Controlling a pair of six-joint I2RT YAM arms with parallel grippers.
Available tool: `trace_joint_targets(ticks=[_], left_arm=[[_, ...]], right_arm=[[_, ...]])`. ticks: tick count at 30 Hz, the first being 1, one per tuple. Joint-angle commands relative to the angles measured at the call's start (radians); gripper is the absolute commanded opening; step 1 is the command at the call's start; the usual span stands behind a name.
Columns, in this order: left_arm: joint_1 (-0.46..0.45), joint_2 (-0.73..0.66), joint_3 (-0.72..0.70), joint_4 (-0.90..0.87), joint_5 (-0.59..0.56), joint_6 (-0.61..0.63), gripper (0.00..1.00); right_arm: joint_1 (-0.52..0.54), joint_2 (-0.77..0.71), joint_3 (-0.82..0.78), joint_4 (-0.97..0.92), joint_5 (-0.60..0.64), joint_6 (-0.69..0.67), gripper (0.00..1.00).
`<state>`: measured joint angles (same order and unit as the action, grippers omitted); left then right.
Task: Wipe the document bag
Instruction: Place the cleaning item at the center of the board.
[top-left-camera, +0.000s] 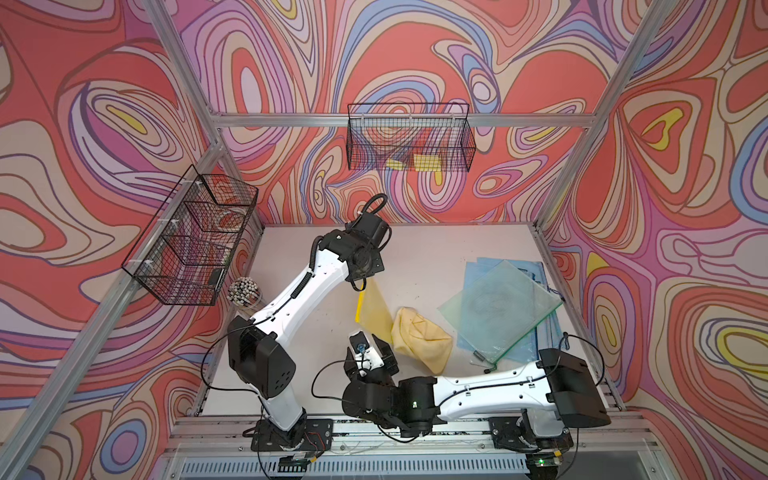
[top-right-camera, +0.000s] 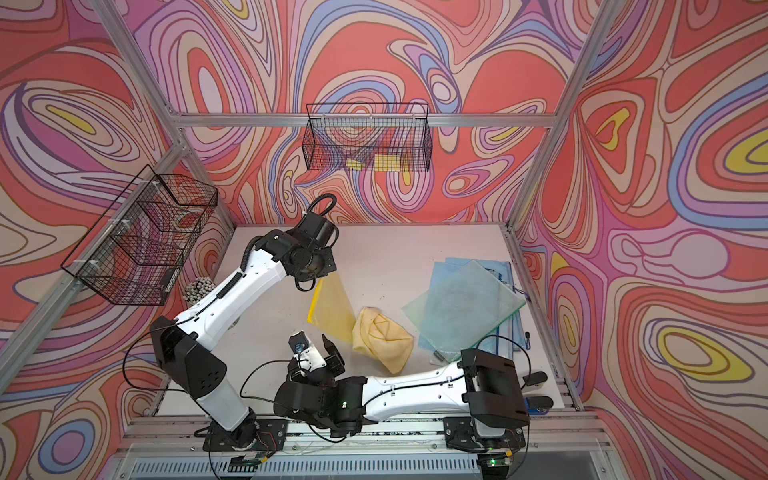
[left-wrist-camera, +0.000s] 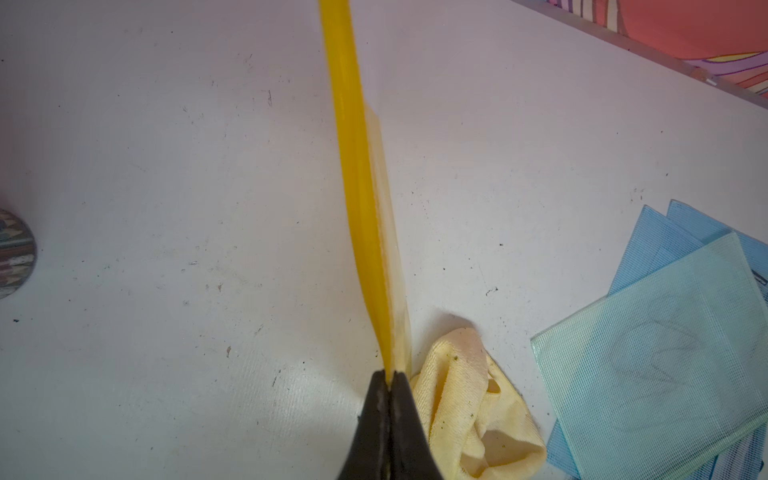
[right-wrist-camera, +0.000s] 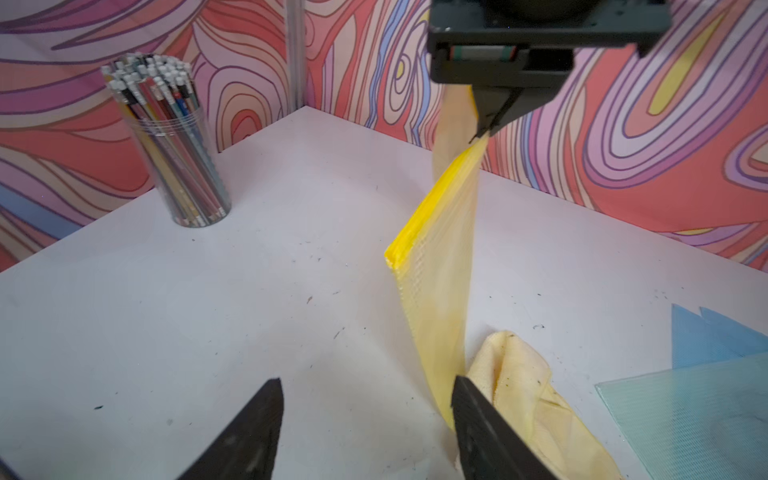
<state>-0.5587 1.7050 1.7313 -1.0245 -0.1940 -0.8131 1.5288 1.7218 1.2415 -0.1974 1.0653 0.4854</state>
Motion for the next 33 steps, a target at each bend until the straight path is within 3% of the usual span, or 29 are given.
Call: trace_joint_targets(ticks=[1, 3, 4, 5, 8, 11, 20, 26, 27, 28, 31, 32, 33], left_arm=[[-0.007, -0.028, -0.031, -0.014, 0.03, -0.02, 0.0], [-0.007, -0.036, -0.043, -0.001, 0.039, -0.021, 0.0], [-0.007, -0.041, -0.051, 0.009, 0.045, -0.023, 0.0], [-0.006, -0.046, -0.06, 0.016, 0.051, -0.023, 0.0], [-0.006, -0.053, -0.067, 0.02, 0.052, -0.023, 0.0], [-0.006, -0.053, -0.063, 0.012, 0.049, -0.021, 0.0], [-0.005, -0.054, -0.064, 0.012, 0.049, -0.015, 0.0], [-0.006, -0.055, -0.065, 0.014, 0.047, -0.015, 0.0], [-0.006, -0.054, -0.065, 0.013, 0.045, -0.015, 0.0], [-0.005, -0.052, -0.062, 0.012, 0.045, -0.015, 0.0], [-0.006, -0.045, -0.052, 0.011, 0.051, -0.014, 0.0], [-0.005, -0.043, -0.048, 0.008, 0.05, -0.012, 0.0], [-0.005, -0.041, -0.041, 0.005, 0.049, -0.012, 0.0]], right_arm=[[-0.029, -0.04, -0.024, 0.011, 0.037, 0.041, 0.62], [-0.051, -0.033, -0.018, -0.012, 0.023, 0.058, 0.51], [-0.056, -0.027, -0.014, -0.016, 0.024, 0.058, 0.36], [-0.061, -0.023, -0.011, -0.018, 0.022, 0.058, 0.3], [-0.082, -0.024, -0.013, -0.014, -0.004, 0.062, 0.12], [-0.105, -0.043, -0.032, -0.004, -0.043, 0.076, 0.02], [-0.128, -0.148, -0.105, 0.024, -0.113, 0.081, 0.0], [-0.186, -0.255, -0.199, 0.126, -0.276, 0.004, 0.0], [-0.187, -0.263, -0.212, 0.158, -0.304, -0.038, 0.02], [-0.187, -0.269, -0.223, 0.181, -0.345, -0.065, 0.18], [-0.184, -0.251, -0.236, 0.223, -0.426, -0.092, 0.51], [-0.176, -0.232, -0.229, 0.221, -0.427, -0.1, 0.67], [-0.158, -0.202, -0.218, 0.213, -0.396, -0.115, 0.73]])
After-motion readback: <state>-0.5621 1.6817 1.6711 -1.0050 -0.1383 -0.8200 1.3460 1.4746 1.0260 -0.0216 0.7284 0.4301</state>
